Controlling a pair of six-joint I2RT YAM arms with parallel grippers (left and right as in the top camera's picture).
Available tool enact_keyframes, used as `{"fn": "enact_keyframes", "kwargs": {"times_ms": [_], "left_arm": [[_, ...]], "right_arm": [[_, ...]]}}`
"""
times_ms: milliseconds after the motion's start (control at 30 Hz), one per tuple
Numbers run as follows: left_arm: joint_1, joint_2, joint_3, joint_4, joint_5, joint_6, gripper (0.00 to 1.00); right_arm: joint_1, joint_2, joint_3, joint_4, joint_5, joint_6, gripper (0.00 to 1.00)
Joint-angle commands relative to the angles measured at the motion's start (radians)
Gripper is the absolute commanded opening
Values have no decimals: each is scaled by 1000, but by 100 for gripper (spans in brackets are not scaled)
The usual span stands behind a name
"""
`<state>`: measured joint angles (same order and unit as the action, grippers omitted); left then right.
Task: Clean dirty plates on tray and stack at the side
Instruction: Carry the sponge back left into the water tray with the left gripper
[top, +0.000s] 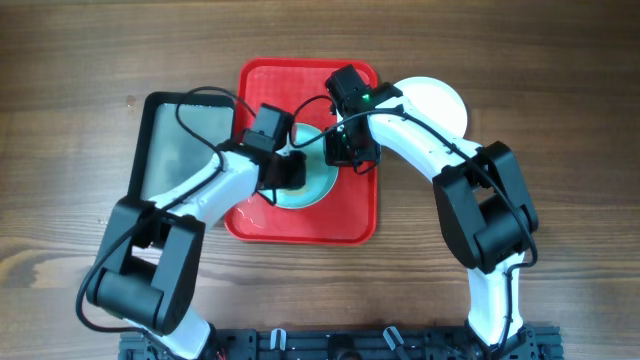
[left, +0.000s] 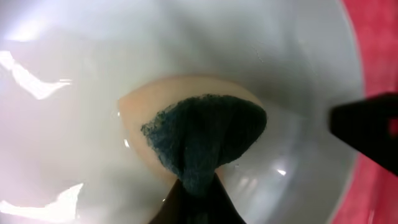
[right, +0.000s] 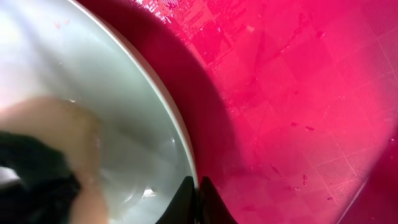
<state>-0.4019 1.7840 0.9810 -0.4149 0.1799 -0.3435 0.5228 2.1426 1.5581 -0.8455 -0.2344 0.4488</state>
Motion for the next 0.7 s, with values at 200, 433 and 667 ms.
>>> {"fn": "enact_keyframes", "kwargs": {"times_ms": [200,433,667], "left_arm": [[-48,18,2,72,78,-9,4],[51,-96,29,71,77,-4,4],[212,-251,29,22,78,-2,4]], "right_arm": [[9,-26,-16,1,-6,-4,4],[9,-26,-16,2,-6,-3,4],[9,-26,-16,3,-6,-4,4]]}}
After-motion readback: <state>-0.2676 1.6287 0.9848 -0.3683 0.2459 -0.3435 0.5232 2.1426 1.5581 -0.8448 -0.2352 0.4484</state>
